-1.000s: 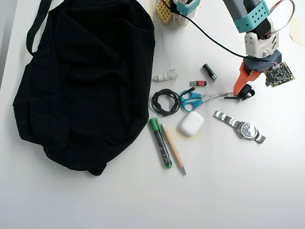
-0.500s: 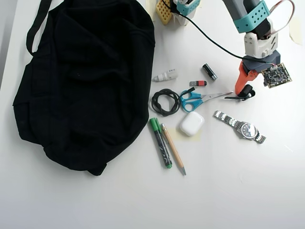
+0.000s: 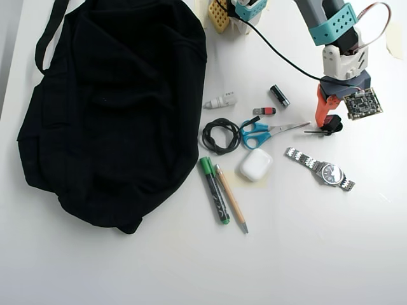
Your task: Put the black bike light into the black bag
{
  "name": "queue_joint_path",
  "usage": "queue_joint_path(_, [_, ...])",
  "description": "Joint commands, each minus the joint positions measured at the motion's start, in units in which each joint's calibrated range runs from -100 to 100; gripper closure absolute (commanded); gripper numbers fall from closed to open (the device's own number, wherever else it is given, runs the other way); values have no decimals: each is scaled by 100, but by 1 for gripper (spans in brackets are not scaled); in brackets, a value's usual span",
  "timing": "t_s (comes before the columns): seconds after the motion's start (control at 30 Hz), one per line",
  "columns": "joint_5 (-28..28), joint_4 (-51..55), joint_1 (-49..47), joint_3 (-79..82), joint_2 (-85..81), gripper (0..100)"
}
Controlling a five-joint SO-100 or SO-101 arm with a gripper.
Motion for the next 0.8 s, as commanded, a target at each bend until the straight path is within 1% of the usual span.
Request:
queue_joint_path(0.0, [-51,-6,-62,-206,-39,77])
queue_joint_path(0.47, [-67,-161,-92,-188,-31,78])
queue_joint_path(0.6, [-251,-92,28,-26,-89,77])
queue_joint_path(0.77, [-272,-66,245,136,-156,77])
